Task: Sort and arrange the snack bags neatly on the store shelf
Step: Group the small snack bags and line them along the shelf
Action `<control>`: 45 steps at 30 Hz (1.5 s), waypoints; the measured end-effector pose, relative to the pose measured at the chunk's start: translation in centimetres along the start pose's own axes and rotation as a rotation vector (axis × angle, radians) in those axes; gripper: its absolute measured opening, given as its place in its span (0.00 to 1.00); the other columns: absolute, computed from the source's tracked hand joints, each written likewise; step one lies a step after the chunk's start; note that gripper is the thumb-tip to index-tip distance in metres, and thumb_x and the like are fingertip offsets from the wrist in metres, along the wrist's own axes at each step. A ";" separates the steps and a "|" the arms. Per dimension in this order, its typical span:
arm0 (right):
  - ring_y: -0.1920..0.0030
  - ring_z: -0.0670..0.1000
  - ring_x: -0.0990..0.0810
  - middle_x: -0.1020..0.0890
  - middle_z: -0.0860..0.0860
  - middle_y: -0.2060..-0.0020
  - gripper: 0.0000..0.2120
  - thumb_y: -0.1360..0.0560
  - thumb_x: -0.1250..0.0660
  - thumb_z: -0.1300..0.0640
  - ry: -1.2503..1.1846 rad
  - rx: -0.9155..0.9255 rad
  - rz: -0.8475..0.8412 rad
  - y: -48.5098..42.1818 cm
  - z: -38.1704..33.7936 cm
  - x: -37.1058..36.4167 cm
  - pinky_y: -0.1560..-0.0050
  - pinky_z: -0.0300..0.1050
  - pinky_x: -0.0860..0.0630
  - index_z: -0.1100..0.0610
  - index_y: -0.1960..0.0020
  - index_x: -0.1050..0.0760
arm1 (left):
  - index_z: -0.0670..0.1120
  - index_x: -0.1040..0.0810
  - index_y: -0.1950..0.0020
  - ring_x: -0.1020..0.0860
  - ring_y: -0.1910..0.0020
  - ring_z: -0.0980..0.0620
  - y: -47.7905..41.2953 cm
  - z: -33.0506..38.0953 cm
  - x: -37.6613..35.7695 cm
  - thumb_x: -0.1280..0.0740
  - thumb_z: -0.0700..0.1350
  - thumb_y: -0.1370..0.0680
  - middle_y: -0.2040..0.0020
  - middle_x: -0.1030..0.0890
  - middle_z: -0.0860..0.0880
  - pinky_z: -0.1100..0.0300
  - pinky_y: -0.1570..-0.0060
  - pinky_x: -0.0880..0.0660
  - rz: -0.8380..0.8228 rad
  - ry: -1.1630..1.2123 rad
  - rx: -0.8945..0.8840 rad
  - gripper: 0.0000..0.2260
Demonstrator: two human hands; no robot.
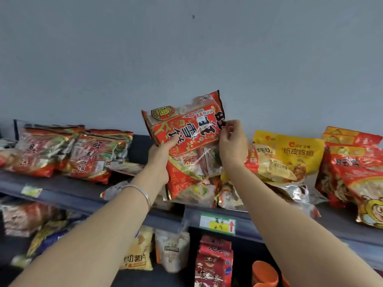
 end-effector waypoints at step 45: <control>0.30 0.61 0.34 0.29 0.54 0.31 0.17 0.25 0.32 0.56 0.482 0.785 -0.517 12.3 -16.0 -58.3 0.32 0.68 0.46 0.49 0.37 0.26 | 0.58 0.47 0.24 0.49 0.24 0.42 -24.1 7.1 46.4 0.40 0.60 0.23 0.22 0.50 0.45 0.42 0.27 0.47 0.659 -1.013 -0.089 0.30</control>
Point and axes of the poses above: each hand's wrist, its own y-axis away from the middle knuckle, its own x-axis out of the back of the hand, z = x × y, the point moved 10 cm from there along -y, towards the middle knuckle
